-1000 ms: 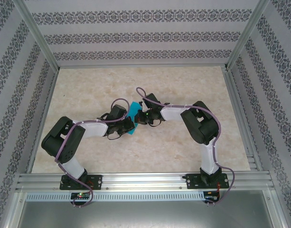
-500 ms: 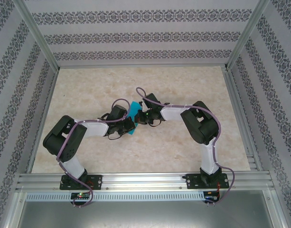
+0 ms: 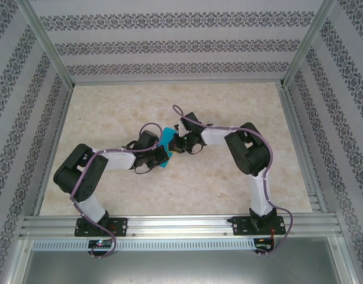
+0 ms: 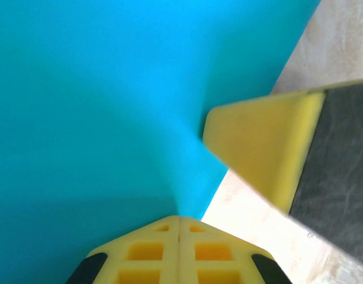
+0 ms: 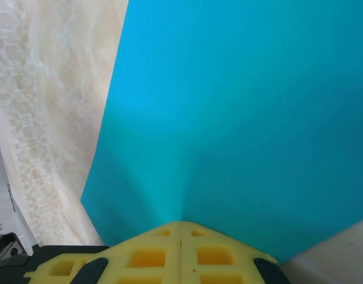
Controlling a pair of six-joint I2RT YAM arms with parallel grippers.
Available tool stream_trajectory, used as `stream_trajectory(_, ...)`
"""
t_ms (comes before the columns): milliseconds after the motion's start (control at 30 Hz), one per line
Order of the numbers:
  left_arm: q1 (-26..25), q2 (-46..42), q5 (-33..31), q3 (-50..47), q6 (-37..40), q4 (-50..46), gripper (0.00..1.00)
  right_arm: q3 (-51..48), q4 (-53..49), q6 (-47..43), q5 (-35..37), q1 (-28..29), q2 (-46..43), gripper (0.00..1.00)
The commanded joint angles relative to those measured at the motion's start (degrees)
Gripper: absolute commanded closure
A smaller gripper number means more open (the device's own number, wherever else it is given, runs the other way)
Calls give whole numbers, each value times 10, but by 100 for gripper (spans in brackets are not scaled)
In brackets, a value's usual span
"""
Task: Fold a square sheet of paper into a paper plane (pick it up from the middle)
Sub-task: First fold in half a square sheet of paper at the center of the table.
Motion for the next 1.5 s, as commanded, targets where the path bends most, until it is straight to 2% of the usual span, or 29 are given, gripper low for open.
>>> stream_trajectory(0,-8,18,-19,-44,7,-123,100,25,20,-3,93,-42,34,100)
stream_trajectory(700,-8,9,-7,-51,13,-118,100,95,-5,10,114,-113,67,100)
stream_trajectory(867,-8,8,-4,-44,23,-112,100,92,6,6,109,-113,25,100)
stream_trajectory(1133,-8,6,-2,-30,40,-111,100,-14,50,7,44,-70,-54,98)
stream_trajectory(1300,-8,-2,3,-15,51,-112,100,-26,48,10,27,-28,-35,98)
stream_trajectory(1467,-8,-5,28,6,80,-97,100,-7,27,8,33,-14,-3,98)
